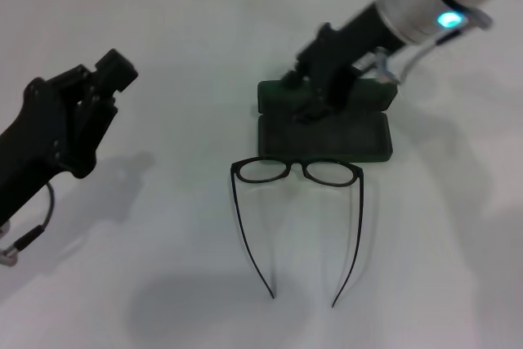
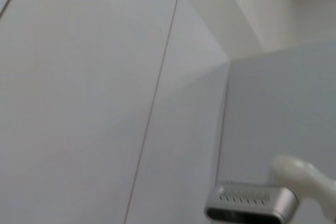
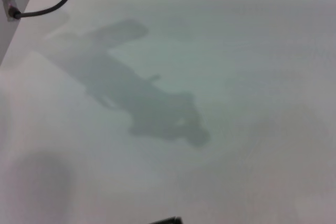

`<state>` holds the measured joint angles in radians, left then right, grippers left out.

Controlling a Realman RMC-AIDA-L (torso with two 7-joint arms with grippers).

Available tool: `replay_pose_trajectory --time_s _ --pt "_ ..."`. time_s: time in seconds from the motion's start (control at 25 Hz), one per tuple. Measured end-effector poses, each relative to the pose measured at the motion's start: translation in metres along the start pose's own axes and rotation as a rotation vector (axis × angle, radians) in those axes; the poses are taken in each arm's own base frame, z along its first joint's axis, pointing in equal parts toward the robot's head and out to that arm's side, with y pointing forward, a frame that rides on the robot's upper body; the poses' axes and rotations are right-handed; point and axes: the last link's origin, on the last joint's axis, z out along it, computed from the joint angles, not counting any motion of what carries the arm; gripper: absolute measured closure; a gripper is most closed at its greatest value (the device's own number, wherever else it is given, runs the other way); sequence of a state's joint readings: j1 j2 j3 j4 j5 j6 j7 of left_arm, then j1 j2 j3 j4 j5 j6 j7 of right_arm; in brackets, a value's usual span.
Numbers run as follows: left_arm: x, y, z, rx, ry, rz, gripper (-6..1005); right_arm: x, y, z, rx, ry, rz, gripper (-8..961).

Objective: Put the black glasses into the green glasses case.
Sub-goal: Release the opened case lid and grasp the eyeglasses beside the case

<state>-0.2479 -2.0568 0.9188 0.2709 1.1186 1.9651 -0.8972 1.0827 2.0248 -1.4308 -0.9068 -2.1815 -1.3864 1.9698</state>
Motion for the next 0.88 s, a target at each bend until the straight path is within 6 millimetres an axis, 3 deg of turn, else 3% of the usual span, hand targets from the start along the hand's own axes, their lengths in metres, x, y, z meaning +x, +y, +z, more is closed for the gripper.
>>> replay_pose_trajectory --time_s 0.24,0.88 --pt "-0.003 0.003 -0.011 0.003 -0.055 0.019 963 -0.02 -0.008 0.022 -0.062 0.16 -0.003 448" --pt "-0.018 0.0 -0.013 0.042 -0.145 0.038 962 -0.015 0.01 0.048 -0.114 0.222 -0.014 417"
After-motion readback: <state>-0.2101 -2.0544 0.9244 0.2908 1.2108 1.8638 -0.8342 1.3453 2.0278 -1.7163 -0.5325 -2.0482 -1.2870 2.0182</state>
